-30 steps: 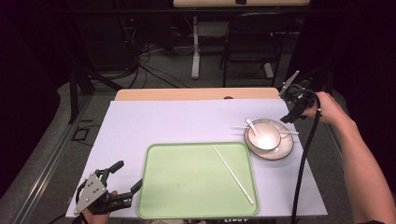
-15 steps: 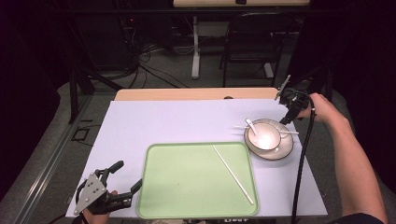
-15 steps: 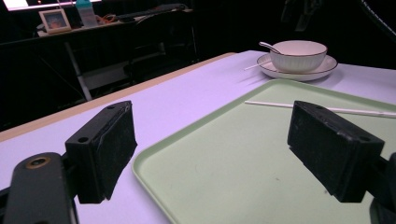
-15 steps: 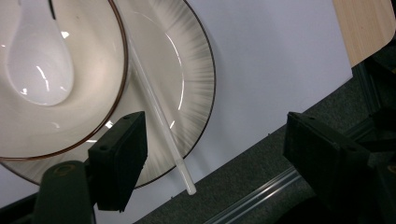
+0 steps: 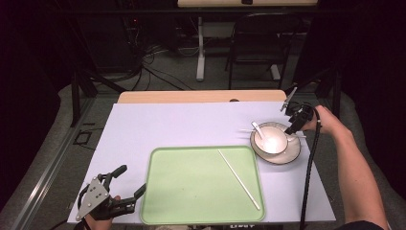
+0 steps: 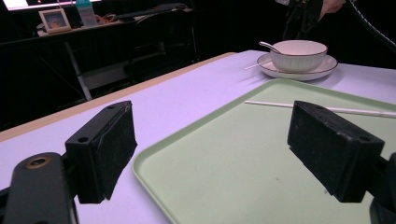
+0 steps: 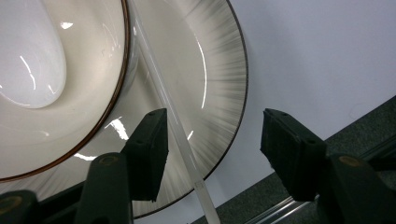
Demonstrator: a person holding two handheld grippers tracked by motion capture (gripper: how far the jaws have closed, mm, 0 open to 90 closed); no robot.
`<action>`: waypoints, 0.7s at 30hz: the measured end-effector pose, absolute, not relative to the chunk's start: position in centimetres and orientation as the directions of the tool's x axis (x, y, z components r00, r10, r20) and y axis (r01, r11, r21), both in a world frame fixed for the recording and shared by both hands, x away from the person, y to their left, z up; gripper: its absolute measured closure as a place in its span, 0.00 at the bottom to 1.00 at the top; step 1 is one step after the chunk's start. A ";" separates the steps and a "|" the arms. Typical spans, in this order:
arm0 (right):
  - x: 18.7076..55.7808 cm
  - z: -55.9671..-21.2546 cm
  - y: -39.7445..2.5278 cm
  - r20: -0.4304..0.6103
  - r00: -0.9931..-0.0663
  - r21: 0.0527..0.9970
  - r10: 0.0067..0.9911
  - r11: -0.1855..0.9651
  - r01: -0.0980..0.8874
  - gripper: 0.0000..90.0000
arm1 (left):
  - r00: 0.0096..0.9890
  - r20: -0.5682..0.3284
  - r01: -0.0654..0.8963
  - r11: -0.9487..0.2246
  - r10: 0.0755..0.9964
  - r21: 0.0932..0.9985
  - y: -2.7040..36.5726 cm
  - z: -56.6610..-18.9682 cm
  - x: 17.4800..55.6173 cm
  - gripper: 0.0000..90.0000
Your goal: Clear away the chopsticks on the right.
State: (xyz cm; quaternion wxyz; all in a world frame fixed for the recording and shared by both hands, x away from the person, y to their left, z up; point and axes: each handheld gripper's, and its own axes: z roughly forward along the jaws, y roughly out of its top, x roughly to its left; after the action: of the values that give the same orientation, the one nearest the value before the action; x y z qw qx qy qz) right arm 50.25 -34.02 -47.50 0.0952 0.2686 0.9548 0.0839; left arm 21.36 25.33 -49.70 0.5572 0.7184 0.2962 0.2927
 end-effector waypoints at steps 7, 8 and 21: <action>50.1 -48.5 -34.2 -0.101 -0.854 0.174 0.510 0.854 0.490 0.59 | 0.652 0.089 0.101 -0.202 0.753 0.974 25.3 -49.7 21.4 0.17; 50.1 -48.8 -34.2 -0.098 -0.854 0.185 0.512 0.852 0.490 0.62 | 0.652 0.090 0.101 -0.203 0.753 0.974 25.3 -49.7 21.4 0.17; 49.9 -50.7 -33.6 -0.098 -0.848 0.161 0.521 0.849 0.503 0.93 | 0.651 0.088 0.100 -0.201 0.754 0.974 25.4 -49.7 21.4 0.17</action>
State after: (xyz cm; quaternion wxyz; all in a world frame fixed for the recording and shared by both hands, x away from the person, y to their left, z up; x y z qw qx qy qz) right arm 49.86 -33.64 -50.69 0.0689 0.2667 0.9591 0.0646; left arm 21.38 25.35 -49.71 0.5577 0.7173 0.2977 0.2929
